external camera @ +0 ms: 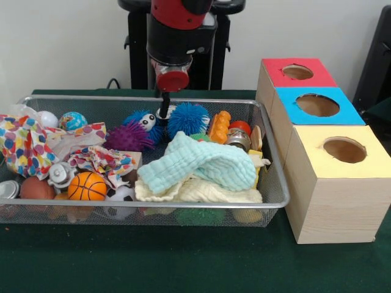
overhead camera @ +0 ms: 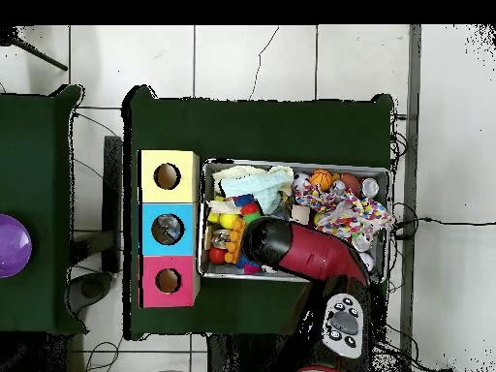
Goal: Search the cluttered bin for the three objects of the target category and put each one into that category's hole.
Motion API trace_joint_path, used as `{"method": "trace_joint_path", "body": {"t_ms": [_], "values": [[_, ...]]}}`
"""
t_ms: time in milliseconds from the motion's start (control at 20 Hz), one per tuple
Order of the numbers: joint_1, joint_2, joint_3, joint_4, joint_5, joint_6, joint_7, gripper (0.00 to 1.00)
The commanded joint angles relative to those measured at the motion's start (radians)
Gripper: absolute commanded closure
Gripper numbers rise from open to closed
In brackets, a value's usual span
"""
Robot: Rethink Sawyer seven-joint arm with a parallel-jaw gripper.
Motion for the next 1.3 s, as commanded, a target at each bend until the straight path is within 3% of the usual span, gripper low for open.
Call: {"method": "trace_joint_path", "body": {"t_ms": [50, 500, 1300], "values": [[-0.084, 0.045, 0.129, -0.095, -0.144, -0.062, -0.218, 0.0], [-0.128, 0.056, 0.151, -0.128, -0.279, -0.084, -0.168, 0.0], [-0.186, 0.168, 0.124, -0.234, -0.446, -0.221, -0.087, 0.0]]}}
